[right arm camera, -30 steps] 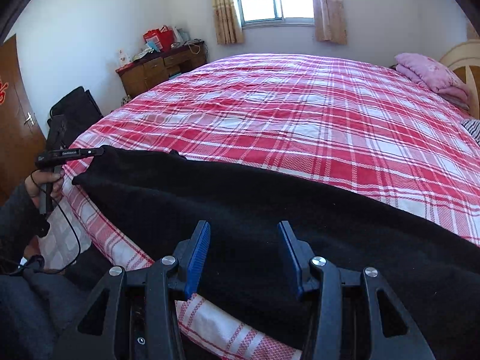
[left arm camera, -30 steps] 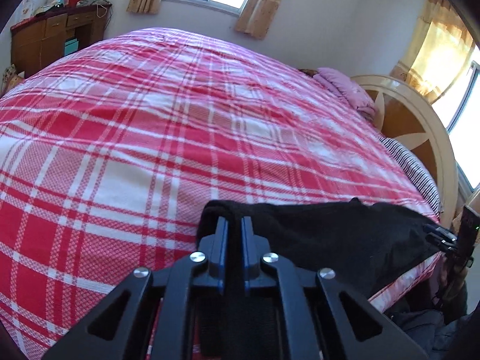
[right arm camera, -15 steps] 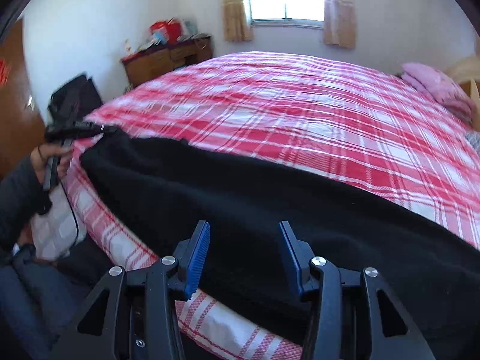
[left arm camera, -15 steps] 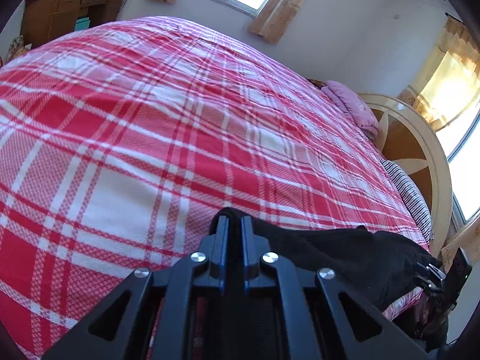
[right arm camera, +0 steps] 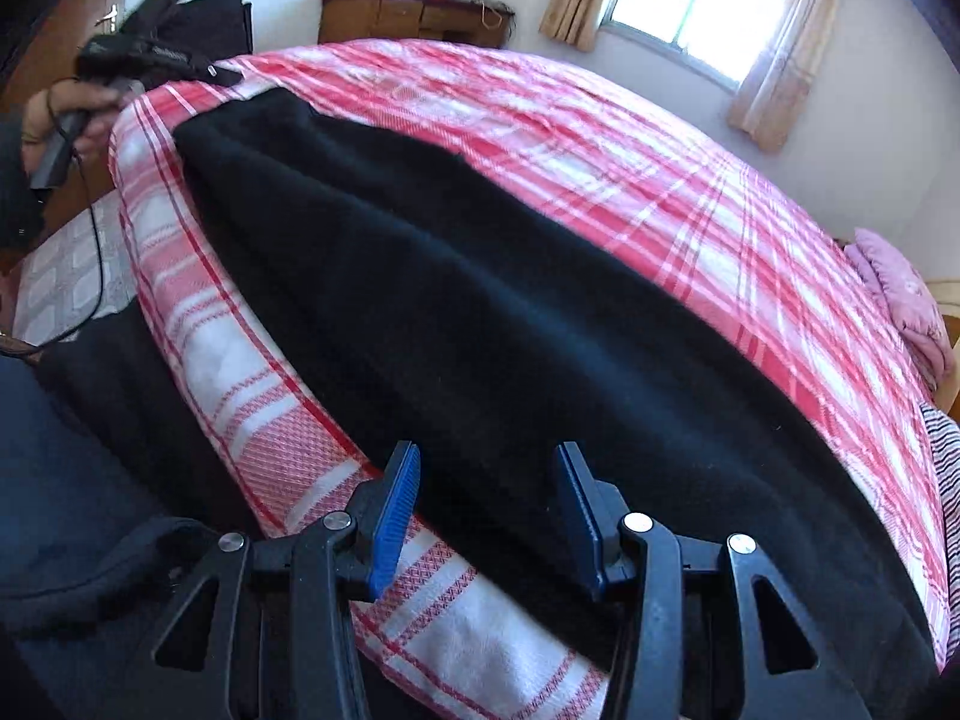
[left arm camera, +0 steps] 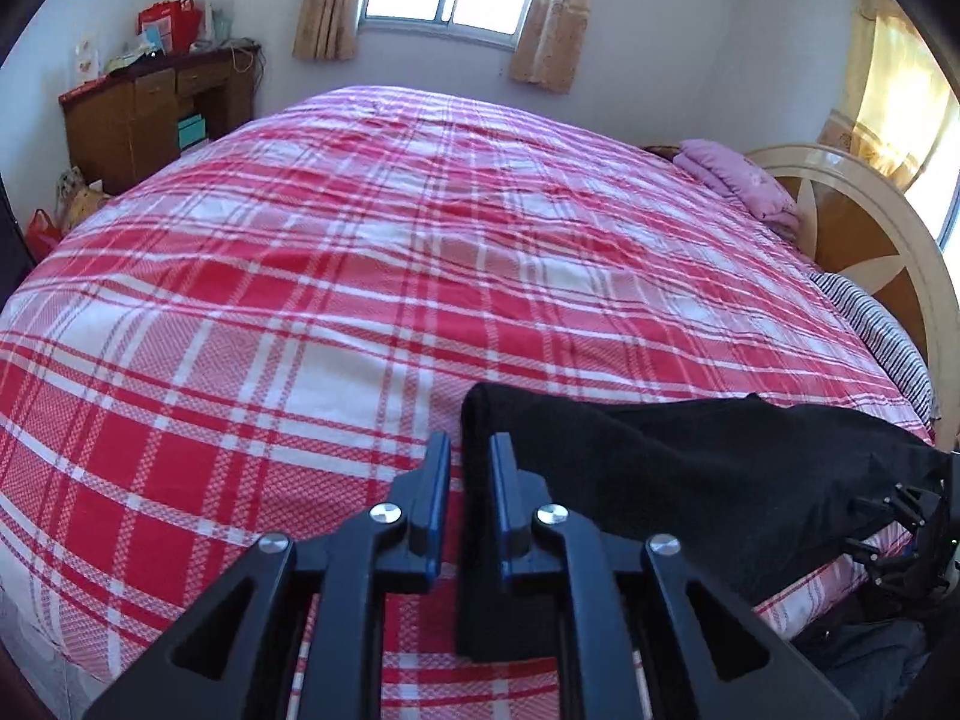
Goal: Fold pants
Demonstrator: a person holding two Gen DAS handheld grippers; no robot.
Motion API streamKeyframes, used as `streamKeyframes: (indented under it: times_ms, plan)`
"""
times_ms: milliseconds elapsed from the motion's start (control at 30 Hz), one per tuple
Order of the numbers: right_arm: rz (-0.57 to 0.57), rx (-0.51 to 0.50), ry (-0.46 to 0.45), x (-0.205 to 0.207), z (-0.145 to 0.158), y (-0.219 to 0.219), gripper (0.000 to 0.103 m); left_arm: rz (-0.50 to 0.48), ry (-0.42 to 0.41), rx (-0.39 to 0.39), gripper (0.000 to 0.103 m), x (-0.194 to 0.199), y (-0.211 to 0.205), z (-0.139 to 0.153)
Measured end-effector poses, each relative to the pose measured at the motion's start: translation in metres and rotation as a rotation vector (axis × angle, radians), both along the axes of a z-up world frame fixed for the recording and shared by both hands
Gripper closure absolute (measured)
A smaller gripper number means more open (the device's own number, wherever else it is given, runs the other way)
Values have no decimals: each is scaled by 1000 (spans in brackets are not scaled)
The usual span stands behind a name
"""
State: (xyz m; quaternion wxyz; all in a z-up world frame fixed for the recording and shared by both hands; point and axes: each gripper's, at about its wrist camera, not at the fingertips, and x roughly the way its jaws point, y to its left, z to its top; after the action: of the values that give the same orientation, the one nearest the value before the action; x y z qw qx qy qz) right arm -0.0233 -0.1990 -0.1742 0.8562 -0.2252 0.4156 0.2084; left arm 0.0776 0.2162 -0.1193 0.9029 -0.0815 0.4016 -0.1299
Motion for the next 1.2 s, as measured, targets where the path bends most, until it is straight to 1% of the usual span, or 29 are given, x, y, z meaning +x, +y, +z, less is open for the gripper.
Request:
streamKeyframes:
  times_ms: [33,67,100,167,200,233,267,300,333,367,467,500,600,633,667,700,733,800,867,933,1000,1033,1067,1100,1133,1200]
  plan:
    - [-1,18,9,1,1,-2,57,-11,-6,-14,89,-1,-5,2]
    - [-4,33,20,2,2,-3,63,-32,-11,-29,85,-3,-11,4]
    - [-7,47,27,3,3,-4,64,-65,-10,-37,79,-4,-22,4]
    - [-9,71,37,4,6,-6,65,-126,3,-42,72,-6,-44,-2]
    - [-11,76,38,3,7,-6,66,-157,17,-52,71,-7,-53,-5]
    - [-12,82,41,4,7,-6,72,-190,34,-64,71,-8,-61,-10]
    - [-15,91,54,5,6,-7,80,-220,56,-67,71,-7,-70,-18]
    - [-18,94,56,5,6,-7,83,-227,68,-54,71,-8,-77,-23]
    - [-22,95,53,6,6,-7,88,-230,83,-40,71,-7,-82,-28]
    - [-19,100,54,4,7,-7,97,-232,99,-33,71,-7,-84,-34]
    - [-9,109,52,-1,15,-6,99,-226,119,-55,71,-7,-79,-41]
    - [-7,112,49,-2,17,-7,99,-221,122,-72,70,-7,-75,-40]
    - [-8,146,58,-5,28,-10,100,-198,120,-67,70,-8,-68,-34]
    - [-2,151,64,-6,30,-11,100,-195,114,-69,68,-9,-65,-33]
    - [3,145,61,-8,31,-11,100,-190,111,-69,63,-10,-62,-32]
    - [3,137,60,-10,31,-11,100,-185,110,-71,62,-10,-61,-33]
    - [3,131,69,-10,29,-11,100,-184,112,-77,62,-10,-60,-35]
    - [1,97,103,-6,15,-9,100,-181,116,-80,62,-9,-61,-37]
    - [3,49,117,-2,-1,-5,100,-186,107,-55,61,-11,-67,-35]
    - [14,45,123,-1,0,-3,99,-211,89,-29,61,-14,-78,-29]
    - [20,67,135,3,8,-6,98,-241,70,-35,61,-18,-87,-22]
    - [26,91,137,5,16,-8,98,-258,63,-40,58,-20,-93,-20]
    - [24,110,134,8,20,-10,97,-275,52,-38,50,-22,-101,-17]
    - [18,142,137,15,28,-12,97,-287,45,-37,43,-23,-107,-16]
    - [15,171,144,21,34,-12,97,-306,40,-41,42,-25,-114,-15]
    - [14,265,185,43,48,-11,97,-358,39,-51,42,-29,-130,-16]
